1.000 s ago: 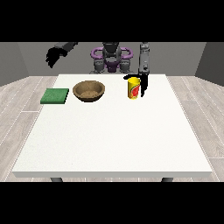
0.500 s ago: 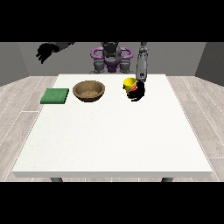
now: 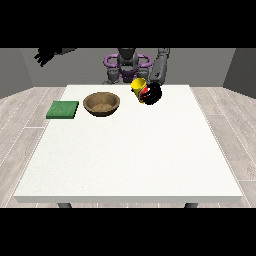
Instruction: Pick the cup and pour the ball into the bowl, then pick the bowl and place it on the pad
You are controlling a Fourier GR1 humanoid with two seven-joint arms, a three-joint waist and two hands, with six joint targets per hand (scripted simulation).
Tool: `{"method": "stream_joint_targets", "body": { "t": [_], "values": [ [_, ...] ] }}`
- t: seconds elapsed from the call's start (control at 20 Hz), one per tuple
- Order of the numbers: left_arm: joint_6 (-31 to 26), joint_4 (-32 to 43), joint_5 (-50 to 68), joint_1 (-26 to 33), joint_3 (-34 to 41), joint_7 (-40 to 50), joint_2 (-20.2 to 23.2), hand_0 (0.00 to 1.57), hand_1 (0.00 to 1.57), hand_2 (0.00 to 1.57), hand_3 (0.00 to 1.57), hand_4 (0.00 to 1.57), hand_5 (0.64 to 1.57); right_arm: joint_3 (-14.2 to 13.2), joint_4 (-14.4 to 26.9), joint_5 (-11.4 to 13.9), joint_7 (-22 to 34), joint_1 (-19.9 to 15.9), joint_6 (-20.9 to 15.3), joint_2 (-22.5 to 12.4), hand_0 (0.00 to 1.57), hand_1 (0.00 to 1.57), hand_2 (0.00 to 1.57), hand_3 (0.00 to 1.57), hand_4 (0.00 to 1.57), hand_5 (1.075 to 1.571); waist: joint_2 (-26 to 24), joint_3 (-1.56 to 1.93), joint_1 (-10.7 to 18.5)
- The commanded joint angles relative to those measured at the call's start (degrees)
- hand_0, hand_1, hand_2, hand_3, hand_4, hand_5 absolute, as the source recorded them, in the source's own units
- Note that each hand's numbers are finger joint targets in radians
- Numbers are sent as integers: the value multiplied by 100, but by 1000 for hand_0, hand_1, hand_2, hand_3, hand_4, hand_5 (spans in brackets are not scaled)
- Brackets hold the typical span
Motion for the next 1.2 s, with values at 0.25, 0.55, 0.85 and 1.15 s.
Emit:
{"method": "stream_joint_targets", "body": {
  "t": [0.25,0.55,0.85,1.15],
  "values": [
    [1305,780,-2770,-883,-1732,2166,411,1357,1357,1571,1571,1456,1535,104,678,101,37,65,165,9,0,0,0,151,668,1561,-660,30,-28],
    [858,986,-3779,-1602,-2500,3983,-358,1347,1347,1571,1571,1444,1540,-263,1529,4,-269,39,455,-295,0,0,0,0,688,1560,-918,0,328],
    [264,1154,-4650,-2131,-3169,5149,-375,1311,1311,1571,1571,1470,1529,-135,1774,70,-427,-24,498,-113,0,0,0,172,699,1560,-908,-6,148],
    [-616,1415,-5616,-2920,-3875,6112,-380,1470,1470,1571,1571,1099,1570,66,1853,264,-513,-281,442,-22,0,0,0,248,698,1556,-814,-7,9]
  ]
}}
